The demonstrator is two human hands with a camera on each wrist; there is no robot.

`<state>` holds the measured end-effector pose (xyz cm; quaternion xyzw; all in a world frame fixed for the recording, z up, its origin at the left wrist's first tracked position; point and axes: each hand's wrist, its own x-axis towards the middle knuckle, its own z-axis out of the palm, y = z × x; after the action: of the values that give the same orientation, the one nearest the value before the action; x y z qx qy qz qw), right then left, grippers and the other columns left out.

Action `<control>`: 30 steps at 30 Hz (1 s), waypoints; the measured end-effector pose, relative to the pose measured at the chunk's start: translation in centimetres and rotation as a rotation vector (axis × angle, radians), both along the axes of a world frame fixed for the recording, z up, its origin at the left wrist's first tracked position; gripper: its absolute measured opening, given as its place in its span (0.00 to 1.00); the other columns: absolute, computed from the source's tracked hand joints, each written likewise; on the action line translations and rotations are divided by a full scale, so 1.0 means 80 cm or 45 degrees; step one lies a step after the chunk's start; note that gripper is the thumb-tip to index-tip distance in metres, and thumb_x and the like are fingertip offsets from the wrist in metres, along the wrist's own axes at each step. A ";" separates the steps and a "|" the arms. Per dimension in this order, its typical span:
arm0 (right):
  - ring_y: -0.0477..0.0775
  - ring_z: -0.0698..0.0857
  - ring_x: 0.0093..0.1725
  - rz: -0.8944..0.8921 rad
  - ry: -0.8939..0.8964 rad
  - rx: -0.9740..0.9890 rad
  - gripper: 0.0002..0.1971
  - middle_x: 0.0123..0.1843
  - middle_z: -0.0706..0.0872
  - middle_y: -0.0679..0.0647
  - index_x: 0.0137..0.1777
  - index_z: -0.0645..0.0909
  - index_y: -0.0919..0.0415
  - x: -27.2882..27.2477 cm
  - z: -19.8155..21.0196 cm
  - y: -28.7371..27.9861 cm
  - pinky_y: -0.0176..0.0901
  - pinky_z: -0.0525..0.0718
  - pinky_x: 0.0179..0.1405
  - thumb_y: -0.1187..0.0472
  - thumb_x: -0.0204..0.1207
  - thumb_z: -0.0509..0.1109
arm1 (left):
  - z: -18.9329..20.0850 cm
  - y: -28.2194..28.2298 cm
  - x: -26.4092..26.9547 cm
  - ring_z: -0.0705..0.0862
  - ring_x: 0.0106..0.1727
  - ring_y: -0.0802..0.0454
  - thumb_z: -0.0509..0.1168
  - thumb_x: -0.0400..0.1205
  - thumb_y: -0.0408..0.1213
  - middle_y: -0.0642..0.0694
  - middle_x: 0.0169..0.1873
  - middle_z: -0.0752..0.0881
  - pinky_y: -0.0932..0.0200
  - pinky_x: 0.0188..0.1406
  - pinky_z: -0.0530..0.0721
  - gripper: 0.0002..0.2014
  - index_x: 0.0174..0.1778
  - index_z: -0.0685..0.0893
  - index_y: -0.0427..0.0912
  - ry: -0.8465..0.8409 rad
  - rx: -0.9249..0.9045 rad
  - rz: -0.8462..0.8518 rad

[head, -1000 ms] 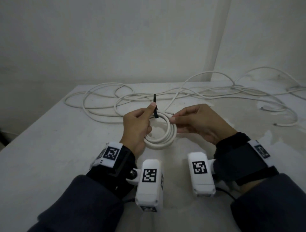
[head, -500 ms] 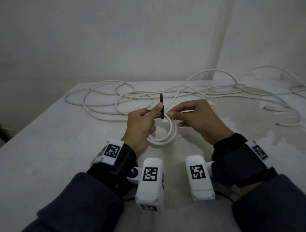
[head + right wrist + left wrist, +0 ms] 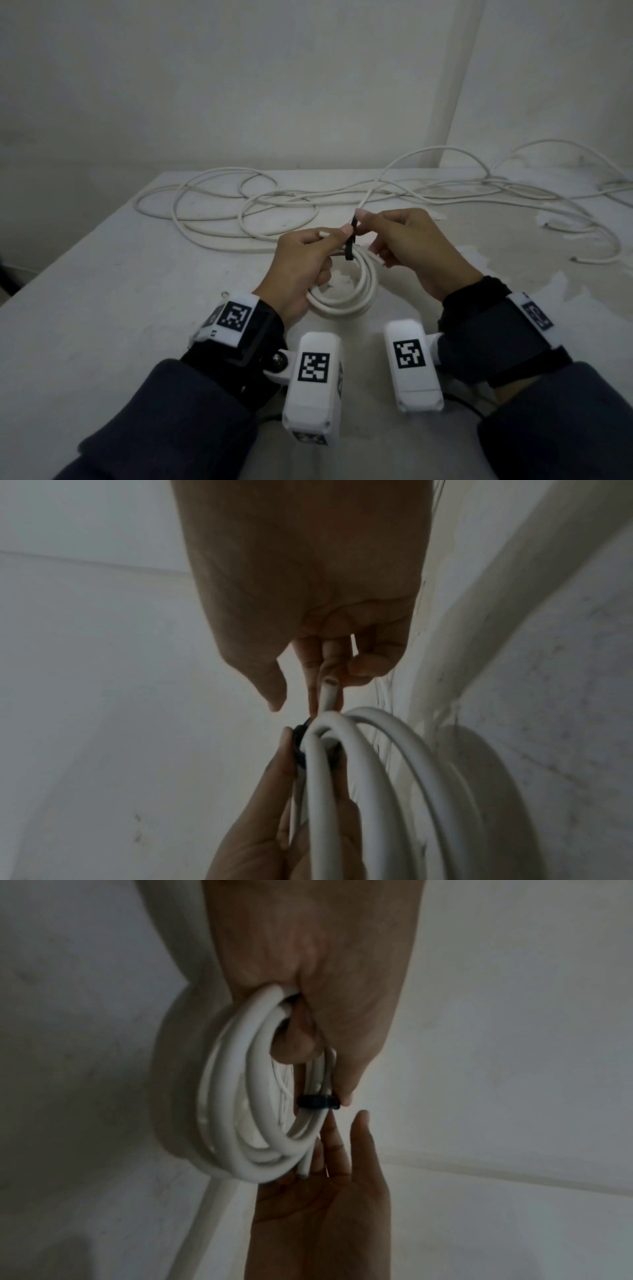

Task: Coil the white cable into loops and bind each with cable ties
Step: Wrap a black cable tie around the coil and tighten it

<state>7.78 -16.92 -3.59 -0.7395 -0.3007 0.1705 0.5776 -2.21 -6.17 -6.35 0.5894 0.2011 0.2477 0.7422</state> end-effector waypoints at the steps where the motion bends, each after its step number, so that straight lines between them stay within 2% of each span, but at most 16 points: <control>1: 0.44 0.76 0.21 -0.019 0.022 -0.002 0.17 0.20 0.81 0.48 0.38 0.87 0.61 0.000 0.000 0.000 0.33 0.74 0.24 0.48 0.77 0.71 | 0.001 -0.001 0.000 0.61 0.19 0.59 0.70 0.80 0.38 0.43 0.30 0.75 0.69 0.14 0.61 0.19 0.55 0.84 0.21 0.000 0.012 -0.015; 3: 0.46 0.75 0.21 -0.034 0.013 -0.031 0.17 0.20 0.80 0.49 0.36 0.85 0.62 0.001 -0.002 0.000 0.35 0.74 0.24 0.48 0.78 0.71 | 0.001 -0.001 0.000 0.61 0.20 0.58 0.70 0.80 0.37 0.46 0.27 0.76 0.69 0.15 0.60 0.18 0.54 0.84 0.21 0.008 0.037 -0.050; 6: 0.44 0.74 0.19 -0.012 -0.026 -0.090 0.14 0.18 0.79 0.47 0.35 0.84 0.62 0.002 -0.003 0.000 0.33 0.73 0.22 0.54 0.79 0.71 | 0.000 -0.002 -0.001 0.61 0.20 0.58 0.70 0.80 0.37 0.47 0.26 0.77 0.69 0.15 0.60 0.17 0.53 0.85 0.22 0.033 0.069 -0.086; 8: 0.43 0.75 0.21 -0.024 -0.004 -0.076 0.13 0.22 0.80 0.49 0.34 0.82 0.62 0.001 -0.003 0.000 0.30 0.73 0.20 0.58 0.79 0.70 | -0.001 -0.002 0.000 0.61 0.20 0.58 0.70 0.80 0.37 0.45 0.29 0.80 0.69 0.15 0.60 0.16 0.52 0.85 0.23 0.058 0.095 -0.093; 11: 0.46 0.77 0.26 -0.091 0.017 0.023 0.14 0.25 0.80 0.51 0.30 0.80 0.61 -0.002 -0.005 0.004 0.31 0.74 0.23 0.62 0.79 0.70 | 0.000 -0.003 0.001 0.62 0.20 0.59 0.70 0.79 0.37 0.40 0.34 0.82 0.69 0.16 0.60 0.16 0.51 0.86 0.24 0.071 0.103 -0.089; 13: 0.46 0.80 0.26 -0.149 0.020 0.096 0.15 0.24 0.80 0.51 0.29 0.79 0.62 -0.003 -0.006 0.005 0.34 0.76 0.26 0.63 0.79 0.70 | 0.001 -0.004 0.001 0.61 0.20 0.58 0.70 0.80 0.37 0.40 0.33 0.80 0.68 0.15 0.59 0.16 0.50 0.86 0.23 0.069 0.100 -0.095; 15: 0.42 0.83 0.26 -0.198 0.059 0.174 0.16 0.25 0.82 0.49 0.28 0.78 0.62 -0.001 -0.005 0.006 0.35 0.78 0.28 0.65 0.79 0.69 | 0.003 -0.005 0.003 0.61 0.20 0.59 0.70 0.80 0.37 0.40 0.33 0.78 0.69 0.15 0.59 0.15 0.49 0.86 0.25 0.068 0.113 -0.103; 17: 0.38 0.84 0.25 -0.231 0.131 0.276 0.17 0.25 0.83 0.48 0.27 0.76 0.62 -0.001 -0.004 0.005 0.33 0.79 0.26 0.67 0.79 0.69 | 0.004 -0.007 0.005 0.60 0.20 0.59 0.70 0.79 0.37 0.37 0.36 0.78 0.69 0.15 0.59 0.16 0.51 0.87 0.24 0.059 0.123 -0.108; 19: 0.39 0.84 0.25 -0.234 0.175 0.333 0.17 0.25 0.84 0.48 0.28 0.76 0.62 -0.002 -0.004 0.005 0.31 0.80 0.25 0.67 0.79 0.68 | 0.004 -0.007 0.005 0.60 0.20 0.59 0.70 0.79 0.38 0.36 0.39 0.77 0.69 0.15 0.59 0.16 0.51 0.87 0.25 0.038 0.119 -0.111; 21: 0.43 0.84 0.28 -0.165 0.205 0.282 0.15 0.25 0.83 0.48 0.30 0.79 0.62 -0.001 -0.005 0.004 0.32 0.81 0.27 0.64 0.80 0.69 | 0.002 -0.004 0.001 0.59 0.21 0.58 0.71 0.79 0.39 0.36 0.41 0.75 0.69 0.15 0.59 0.14 0.47 0.87 0.28 0.031 0.120 -0.112; 23: 0.46 0.84 0.29 -0.041 0.272 0.191 0.12 0.30 0.82 0.51 0.34 0.81 0.62 0.000 -0.004 0.002 0.33 0.81 0.28 0.60 0.80 0.70 | 0.001 -0.003 -0.003 0.59 0.21 0.58 0.70 0.79 0.40 0.37 0.41 0.74 0.69 0.15 0.60 0.12 0.44 0.88 0.31 0.029 0.105 -0.103; 25: 0.46 0.85 0.30 0.090 0.345 0.144 0.07 0.34 0.84 0.53 0.40 0.83 0.62 0.000 -0.003 -0.003 0.34 0.82 0.29 0.59 0.76 0.73 | 0.002 -0.001 -0.002 0.60 0.20 0.58 0.69 0.80 0.39 0.37 0.37 0.77 0.69 0.14 0.60 0.12 0.47 0.87 0.31 0.023 0.064 -0.053; 27: 0.47 0.87 0.34 0.203 0.336 0.133 0.05 0.36 0.88 0.53 0.42 0.84 0.62 -0.001 -0.003 -0.006 0.35 0.84 0.33 0.63 0.70 0.78 | 0.003 0.000 0.000 0.61 0.18 0.59 0.68 0.81 0.37 0.41 0.32 0.78 0.69 0.14 0.61 0.09 0.50 0.85 0.33 0.018 0.014 0.025; 29: 0.46 0.87 0.35 0.243 0.249 0.107 0.09 0.37 0.88 0.51 0.40 0.85 0.61 -0.003 -0.005 -0.006 0.36 0.85 0.34 0.71 0.63 0.81 | 0.002 0.002 0.001 0.61 0.17 0.60 0.67 0.82 0.36 0.45 0.30 0.74 0.69 0.13 0.61 0.04 0.44 0.79 0.40 0.008 -0.018 0.082; 30: 0.46 0.87 0.34 0.230 0.206 0.091 0.11 0.36 0.88 0.51 0.40 0.86 0.61 -0.004 -0.005 -0.006 0.36 0.85 0.34 0.74 0.62 0.81 | 0.002 0.003 0.001 0.61 0.17 0.60 0.66 0.83 0.35 0.45 0.30 0.72 0.69 0.12 0.61 0.06 0.41 0.76 0.41 0.009 -0.019 0.092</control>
<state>7.50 -17.38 -3.97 -0.6722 -0.3244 0.2701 0.6082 -2.15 -5.90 -6.22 0.5769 0.2266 0.2707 0.7366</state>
